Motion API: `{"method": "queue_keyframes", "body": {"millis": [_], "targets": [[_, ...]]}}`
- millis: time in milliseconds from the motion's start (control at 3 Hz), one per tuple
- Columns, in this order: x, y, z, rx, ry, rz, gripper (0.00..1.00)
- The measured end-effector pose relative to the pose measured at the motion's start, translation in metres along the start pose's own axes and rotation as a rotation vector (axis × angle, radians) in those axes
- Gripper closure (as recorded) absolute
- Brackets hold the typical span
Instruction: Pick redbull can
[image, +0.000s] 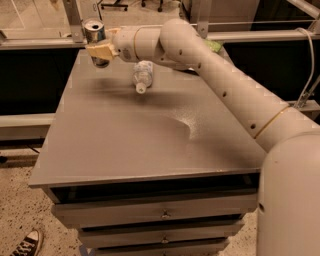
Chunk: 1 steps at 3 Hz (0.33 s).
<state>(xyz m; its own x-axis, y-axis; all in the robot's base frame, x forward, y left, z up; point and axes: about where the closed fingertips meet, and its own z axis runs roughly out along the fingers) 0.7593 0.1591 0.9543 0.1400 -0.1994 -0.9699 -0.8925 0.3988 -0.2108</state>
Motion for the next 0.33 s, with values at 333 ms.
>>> {"method": "queue_keyframes", "body": {"millis": [333], "targets": [[-0.0111,0.0048,-0.0116,-0.004,-0.036,0.013,1.0]]}}
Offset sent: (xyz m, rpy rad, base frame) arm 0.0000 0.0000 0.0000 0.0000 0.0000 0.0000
